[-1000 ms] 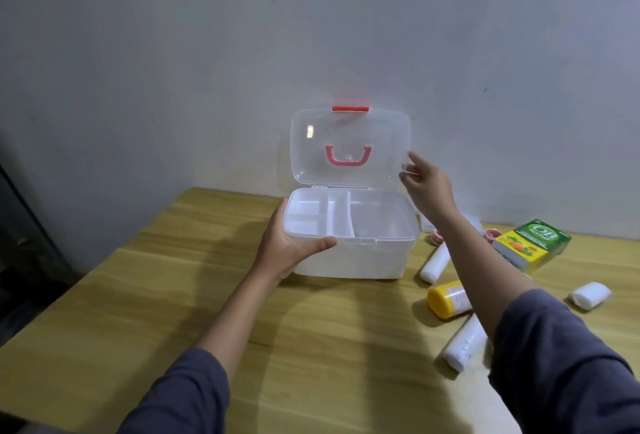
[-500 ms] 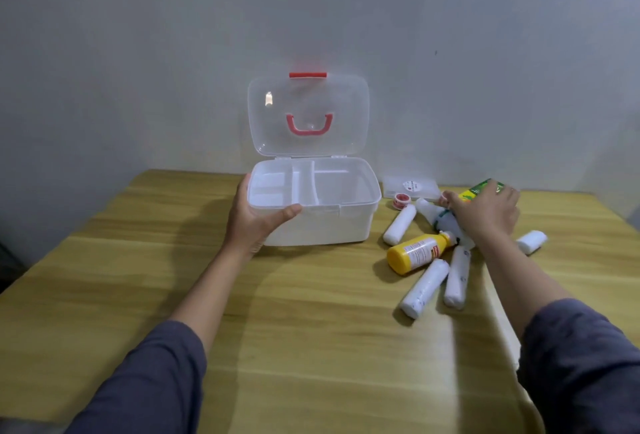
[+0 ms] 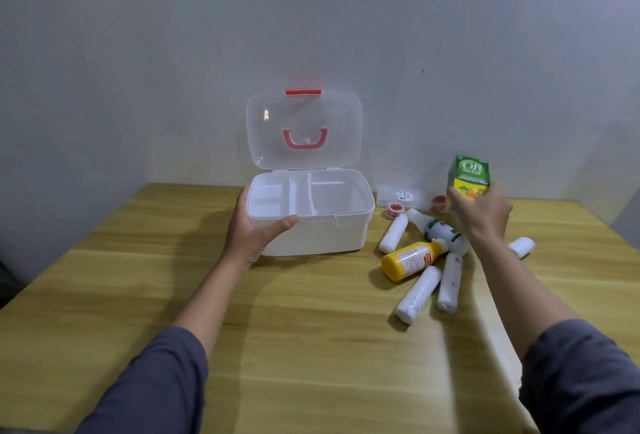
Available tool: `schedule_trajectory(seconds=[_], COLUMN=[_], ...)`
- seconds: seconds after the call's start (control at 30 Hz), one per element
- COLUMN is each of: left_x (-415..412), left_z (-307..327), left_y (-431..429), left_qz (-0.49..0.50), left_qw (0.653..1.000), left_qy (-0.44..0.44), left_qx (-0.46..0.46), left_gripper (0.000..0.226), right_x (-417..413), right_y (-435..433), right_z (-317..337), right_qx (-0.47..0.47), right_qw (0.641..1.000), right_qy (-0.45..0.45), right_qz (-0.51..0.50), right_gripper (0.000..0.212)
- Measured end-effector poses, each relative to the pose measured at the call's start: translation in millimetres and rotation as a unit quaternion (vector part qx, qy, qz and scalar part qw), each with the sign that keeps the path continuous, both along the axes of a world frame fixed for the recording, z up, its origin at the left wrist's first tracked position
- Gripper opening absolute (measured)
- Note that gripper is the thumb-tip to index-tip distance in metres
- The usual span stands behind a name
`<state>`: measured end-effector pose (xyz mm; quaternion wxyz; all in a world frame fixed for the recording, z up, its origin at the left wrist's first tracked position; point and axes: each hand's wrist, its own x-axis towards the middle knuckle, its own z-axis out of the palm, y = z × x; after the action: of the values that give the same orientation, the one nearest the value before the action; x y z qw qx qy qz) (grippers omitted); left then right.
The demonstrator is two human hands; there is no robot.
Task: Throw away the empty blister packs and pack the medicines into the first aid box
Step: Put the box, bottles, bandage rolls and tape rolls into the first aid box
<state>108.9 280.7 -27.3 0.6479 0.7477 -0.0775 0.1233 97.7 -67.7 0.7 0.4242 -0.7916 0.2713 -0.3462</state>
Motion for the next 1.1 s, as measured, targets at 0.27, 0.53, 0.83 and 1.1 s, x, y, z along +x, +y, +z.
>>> schedule_trajectory(seconds=[0.27, 0.53, 0.83, 1.1], left_x=[-4.1, -0.4, 0.4, 1.6], left_z=[-3.4, -3.2, -5.7, -7.4], left_y=[-5.6, -2.4, -2.4, -0.6], left_qz=[-0.022, -0.013, -0.004, -0.018], left_qw=[1.000, 1.000, 1.000, 0.999], left_qy=[0.007, 0.017, 0.019, 0.026], left_qx=[-0.008, 0.003, 0.000, -0.005], left_gripper=[0.103, 0.092, 0.092, 0.105], right_x=[2.2, 10.1, 33.5, 58.9], right_y=[60.3, 78.7, 103.3, 123.2], right_z=[44.9, 69.2, 55.8, 34.3], right_qx=[-0.129, -0.202, -0.260, -0.324], right_qw=[0.948, 0.910, 0.846, 0.796], right_qy=[-0.001, 0.053, 0.144, 0.205], right_qz=[0.292, 0.359, 0.443, 0.468], right_gripper=[0.059, 0.053, 0.052, 0.057])
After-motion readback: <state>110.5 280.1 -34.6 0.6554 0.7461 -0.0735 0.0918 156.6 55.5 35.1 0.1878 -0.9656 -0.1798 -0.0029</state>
